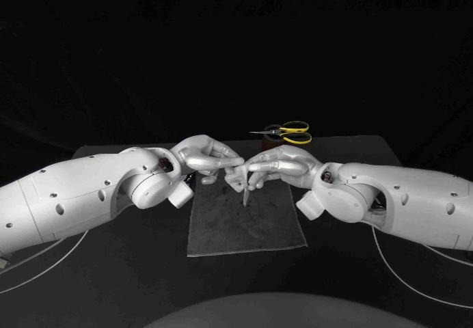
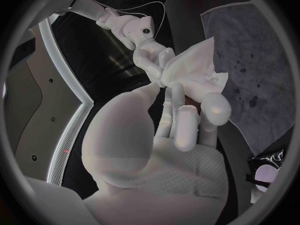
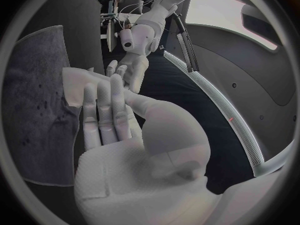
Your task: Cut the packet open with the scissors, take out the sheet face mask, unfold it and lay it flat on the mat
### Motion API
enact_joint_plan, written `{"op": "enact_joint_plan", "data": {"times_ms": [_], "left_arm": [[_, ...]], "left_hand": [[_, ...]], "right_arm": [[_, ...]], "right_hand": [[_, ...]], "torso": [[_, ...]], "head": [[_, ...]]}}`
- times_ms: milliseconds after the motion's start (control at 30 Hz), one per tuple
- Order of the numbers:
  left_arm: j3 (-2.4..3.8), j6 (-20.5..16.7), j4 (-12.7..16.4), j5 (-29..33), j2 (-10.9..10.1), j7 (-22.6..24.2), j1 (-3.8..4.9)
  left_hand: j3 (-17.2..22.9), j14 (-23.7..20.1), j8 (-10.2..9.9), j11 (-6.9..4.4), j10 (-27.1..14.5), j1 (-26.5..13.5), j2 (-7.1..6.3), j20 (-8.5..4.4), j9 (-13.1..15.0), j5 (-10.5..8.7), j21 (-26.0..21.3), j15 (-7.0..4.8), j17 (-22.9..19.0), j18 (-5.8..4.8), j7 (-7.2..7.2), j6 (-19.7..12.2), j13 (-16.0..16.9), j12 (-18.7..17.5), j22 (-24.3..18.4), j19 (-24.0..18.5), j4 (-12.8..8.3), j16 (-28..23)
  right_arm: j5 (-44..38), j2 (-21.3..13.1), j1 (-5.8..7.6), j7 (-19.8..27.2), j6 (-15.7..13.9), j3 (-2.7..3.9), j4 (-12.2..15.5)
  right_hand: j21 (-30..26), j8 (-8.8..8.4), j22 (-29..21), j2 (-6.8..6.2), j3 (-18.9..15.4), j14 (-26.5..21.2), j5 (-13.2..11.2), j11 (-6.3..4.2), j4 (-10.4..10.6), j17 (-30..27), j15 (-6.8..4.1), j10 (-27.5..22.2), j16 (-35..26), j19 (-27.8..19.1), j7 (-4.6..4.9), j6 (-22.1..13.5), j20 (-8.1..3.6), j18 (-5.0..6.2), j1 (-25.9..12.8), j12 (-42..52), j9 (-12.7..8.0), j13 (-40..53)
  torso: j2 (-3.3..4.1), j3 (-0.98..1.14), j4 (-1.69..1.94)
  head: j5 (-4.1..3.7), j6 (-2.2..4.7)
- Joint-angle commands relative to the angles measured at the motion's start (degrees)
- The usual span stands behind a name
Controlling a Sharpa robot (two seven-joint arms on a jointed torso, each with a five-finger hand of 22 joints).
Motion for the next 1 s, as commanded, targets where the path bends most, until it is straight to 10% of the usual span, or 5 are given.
{"op": "enact_joint_plan", "data": {"times_ms": [33,500,1000], "left_arm": [[0.03,0.1,0.0,0.8,-0.1,1.0,0.0],[0.04,-2.2,0.5,2.1,-1.6,3.2,-0.01],[0.43,2.0,3.2,1.7,-4.8,4.4,-0.36]], "left_hand": [[-0.9,0.1,-0.9,0.66,-0.2,0.5,-0.19,0.43,-0.2,0.14,0.0,0.65,0.2,-1.06,0.54,-1.3,0.3,0.2,0.1,0.3,0.4,-0.2],[-2.4,-0.3,0.4,0.68,-1.0,2.7,0.83,1.0,0.8,0.17,-0.6,0.9,-0.2,-0.77,0.26,0.3,1.0,0.4,-0.8,-0.4,1.4,-0.5],[1.4,1.3,5.1,-0.73,0.7,6.7,3.98,-0.13,4.1,0.18,0.9,-0.41,3.0,-1.27,-1.46,1.9,1.4,-0.3,1.7,1.6,-0.3,-0.2]], "right_arm": [[1.0,-0.1,0.03,0.0,1.6,0.05,0.0],[2.2,-0.2,0.03,-0.5,1.7,0.05,-0.4],[3.5,-0.4,0.03,-0.9,1.3,0.04,-0.8]], "right_hand": [[0.4,-0.32,0.2,-0.8,0.1,-0.3,0.2,-0.02,-0.1,0.1,0.09,-0.3,0.4,-0.4,0.08,-0.2,0.06,0.84,-0.3,0.5,-0.1,0.2],[0.1,-1.85,0.2,-1.48,-0.3,-0.7,0.2,0.17,2.5,0.7,0.27,-1.5,1.5,-0.9,0.29,-0.4,0.46,1.09,-2.3,2.0,-0.6,1.7],[-3.6,-5.39,-3.4,-4.8,1.8,-1.8,2.4,0.77,10.5,1.6,0.84,-4.0,3.6,0.9,0.7,0.5,1.18,1.3,-13.8,6.4,-2.1,5.4]], "torso": [[0.02,0.02,0.0],[0.02,0.0,-0.03],[-0.02,-0.03,0.06]], "head": [[-0.05,-0.05],[-0.24,-0.17],[-0.61,-0.36]]}}
